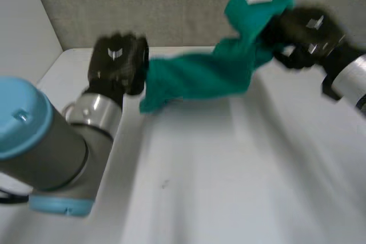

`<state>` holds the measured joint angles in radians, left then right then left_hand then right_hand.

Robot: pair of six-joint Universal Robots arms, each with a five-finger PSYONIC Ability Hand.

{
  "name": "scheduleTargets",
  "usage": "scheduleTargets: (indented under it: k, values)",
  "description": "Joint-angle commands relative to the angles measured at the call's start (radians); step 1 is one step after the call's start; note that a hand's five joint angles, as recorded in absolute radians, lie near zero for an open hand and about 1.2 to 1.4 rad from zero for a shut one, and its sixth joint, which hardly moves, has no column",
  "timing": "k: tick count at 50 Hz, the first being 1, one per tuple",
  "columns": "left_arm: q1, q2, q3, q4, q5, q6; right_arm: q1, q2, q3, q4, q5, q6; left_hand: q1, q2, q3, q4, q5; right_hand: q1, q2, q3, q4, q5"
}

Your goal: Fold the towel.

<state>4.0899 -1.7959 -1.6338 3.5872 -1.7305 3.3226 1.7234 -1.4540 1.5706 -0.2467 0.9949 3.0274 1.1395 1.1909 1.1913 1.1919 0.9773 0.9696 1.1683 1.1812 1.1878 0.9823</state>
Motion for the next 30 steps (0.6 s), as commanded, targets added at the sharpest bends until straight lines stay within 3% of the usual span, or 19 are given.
scheduleTargets:
  k: [1, 6, 10, 13, 14, 15, 18, 25, 30]
  values:
    - [0.003, -0.036, -0.159, -0.011, 0.000, 0.002, 0.065, 0.173, 0.057, 0.227, -0.007, -0.198, 0.257, 0.205, 0.205, 0.204, 0.244, 0.427, 0.228, 0.215, 0.208, 0.239]
    - [-0.003, -0.025, -0.211, -0.079, 0.000, 0.002, 0.096, 0.195, 0.120, 0.317, -0.001, -0.384, 0.257, 0.205, 0.205, 0.204, 0.244, 0.427, 0.228, 0.215, 0.208, 0.239]
    - [-0.003, -0.010, -0.216, -0.174, 0.000, 0.002, 0.097, 0.131, 0.146, 0.328, 0.001, -0.381, 0.257, 0.205, 0.205, 0.204, 0.244, 0.387, 0.188, 0.175, 0.169, 0.200]
    - [-0.003, 0.012, -0.215, -0.241, 0.000, 0.002, 0.096, 0.097, 0.155, 0.328, 0.001, -0.380, 0.076, 0.025, 0.024, 0.023, 0.064, 0.226, 0.027, 0.014, 0.008, 0.039]
    - [-0.002, 0.029, -0.213, -0.283, 0.000, 0.002, 0.085, 0.051, 0.173, 0.326, -0.002, -0.380, -0.120, -0.171, -0.171, -0.172, -0.132, -0.124, -0.322, -0.335, -0.342, -0.311]
    - [-0.002, 0.038, -0.212, -0.303, 0.000, 0.000, 0.085, 0.037, 0.178, 0.325, -0.002, -0.380, -0.247, -0.298, -0.298, -0.299, -0.259, -0.211, -0.410, -0.423, -0.430, -0.399]
    - [-0.005, 0.073, -0.204, -0.359, 0.000, 0.000, 0.085, -0.027, 0.181, 0.320, -0.002, -0.380, -0.532, -0.583, -0.584, -0.584, -0.544, -0.289, -0.487, -0.500, -0.507, -0.476]
    - [-0.002, 0.151, -0.184, -0.374, 0.002, -0.002, 0.070, -0.085, 0.106, 0.320, 0.002, -0.383, -0.626, -0.678, -0.678, -0.679, -0.639, -0.303, -0.502, -0.515, -0.521, -0.490]
    - [0.003, 0.164, -0.123, -0.375, -0.003, -0.014, 0.071, -0.080, 0.034, 0.345, -0.002, -0.390, -0.735, -0.786, -0.787, -0.787, -0.747, -0.453, -0.652, -0.665, -0.671, -0.640]
